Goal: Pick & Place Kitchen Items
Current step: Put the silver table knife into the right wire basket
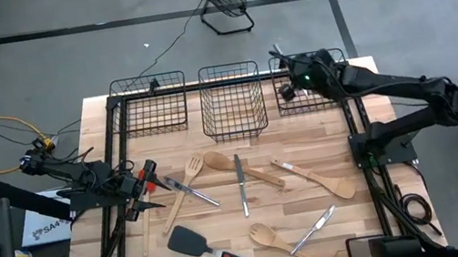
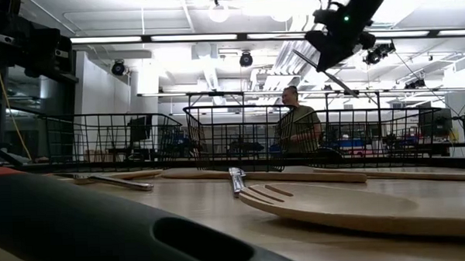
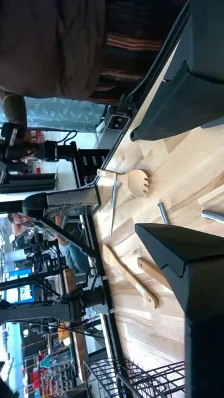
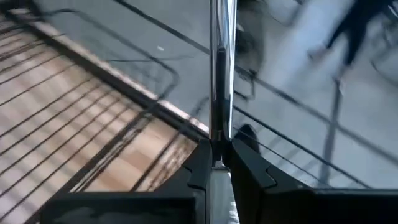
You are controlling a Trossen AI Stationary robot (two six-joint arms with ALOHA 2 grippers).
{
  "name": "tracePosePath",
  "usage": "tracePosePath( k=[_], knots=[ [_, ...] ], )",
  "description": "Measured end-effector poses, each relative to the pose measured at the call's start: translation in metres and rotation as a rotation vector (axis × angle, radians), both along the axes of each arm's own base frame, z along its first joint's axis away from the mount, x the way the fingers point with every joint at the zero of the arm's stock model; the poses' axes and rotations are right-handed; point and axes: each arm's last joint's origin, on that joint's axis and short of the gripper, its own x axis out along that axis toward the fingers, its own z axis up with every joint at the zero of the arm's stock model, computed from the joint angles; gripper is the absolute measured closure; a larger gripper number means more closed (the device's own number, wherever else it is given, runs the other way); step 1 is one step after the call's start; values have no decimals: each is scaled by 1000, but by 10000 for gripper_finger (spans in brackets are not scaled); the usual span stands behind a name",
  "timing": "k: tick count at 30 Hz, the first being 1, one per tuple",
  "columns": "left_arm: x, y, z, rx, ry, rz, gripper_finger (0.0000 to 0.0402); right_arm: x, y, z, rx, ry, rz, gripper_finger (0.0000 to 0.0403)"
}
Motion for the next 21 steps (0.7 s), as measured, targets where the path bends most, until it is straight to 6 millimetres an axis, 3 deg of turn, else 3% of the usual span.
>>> tracePosePath(
  k=[7,12,16,21],
  knots=[
    [0,0,0,0,0,0,174,8,-33,-1,131,32,-199,373],
    [0,0,0,0,0,0,174,12,-55,-5,219,-99,-330,373],
    [0,0,0,0,0,0,174,12,-60,-7,256,-147,-346,373],
    [0,0,0,0,0,0,174,11,-59,-8,252,-45,-259,373]
  ],
)
